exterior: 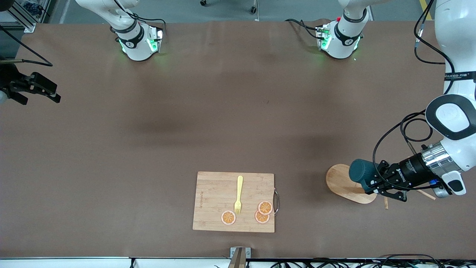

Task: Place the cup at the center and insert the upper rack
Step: 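Lower the mug so its handle hooks onto a tree peg, then open the left gripper and withdraw it from the mug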

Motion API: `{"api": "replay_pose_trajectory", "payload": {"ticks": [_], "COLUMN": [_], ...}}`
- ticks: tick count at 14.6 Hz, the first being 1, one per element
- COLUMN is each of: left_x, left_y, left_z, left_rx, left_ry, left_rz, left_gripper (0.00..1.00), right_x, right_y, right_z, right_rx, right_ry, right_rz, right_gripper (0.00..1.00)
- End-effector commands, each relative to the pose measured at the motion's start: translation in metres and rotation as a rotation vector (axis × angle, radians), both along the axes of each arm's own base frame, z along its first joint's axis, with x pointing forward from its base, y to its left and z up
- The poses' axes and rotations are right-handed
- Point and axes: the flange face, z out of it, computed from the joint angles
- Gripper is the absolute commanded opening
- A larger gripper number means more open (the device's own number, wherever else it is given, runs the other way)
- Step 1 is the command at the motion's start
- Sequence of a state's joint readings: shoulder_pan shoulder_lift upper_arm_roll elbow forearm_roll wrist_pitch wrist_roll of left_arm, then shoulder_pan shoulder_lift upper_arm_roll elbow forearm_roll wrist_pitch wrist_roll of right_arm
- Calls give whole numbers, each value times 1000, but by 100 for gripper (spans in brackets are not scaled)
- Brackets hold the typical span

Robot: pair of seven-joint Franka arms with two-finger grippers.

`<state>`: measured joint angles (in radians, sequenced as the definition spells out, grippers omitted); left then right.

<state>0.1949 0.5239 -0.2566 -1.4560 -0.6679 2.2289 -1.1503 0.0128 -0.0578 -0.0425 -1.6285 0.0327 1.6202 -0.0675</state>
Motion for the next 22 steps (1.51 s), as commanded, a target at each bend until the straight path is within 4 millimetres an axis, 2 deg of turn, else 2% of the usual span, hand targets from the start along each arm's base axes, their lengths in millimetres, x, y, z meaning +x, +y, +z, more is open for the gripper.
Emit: {"api": "replay_pose_trajectory", "payload": {"ticks": [1, 10, 16, 17, 18, 19, 20, 22], "left_x": [11, 19, 18, 18, 18, 18, 17, 15], "left_y": [-1, 21, 56, 60, 62, 63, 61, 63], "left_z": [5, -5, -10, -9, -8, -5, 1, 13], "left_rx": [-36, -30, -24, -24, -23, -22, -19, -20], "left_ry": [-28, -58, -55, -56, -58, -64, -72, -81], "left_rz": [34, 92, 134, 140, 142, 142, 139, 154], "left_gripper": [2, 5, 8, 11, 25, 59, 100, 100], "right_x": [-9, -9, -9, -9, -9, -9, -9, -10], "right_y": [1, 1, 0, 1, 1, 0, -1, -1], "right_z": [3, 4, 4, 4, 4, 4, 4, 4], "right_rx": [-15, -15, -15, -15, -15, -15, -15, -15], "right_ry": [-14, -16, -16, -14, -14, -14, -14, -11], "right_rz": [0, 0, -1, 0, 0, -3, -3, -4], "right_gripper": [100, 100, 100, 100, 100, 100, 100, 100]}}
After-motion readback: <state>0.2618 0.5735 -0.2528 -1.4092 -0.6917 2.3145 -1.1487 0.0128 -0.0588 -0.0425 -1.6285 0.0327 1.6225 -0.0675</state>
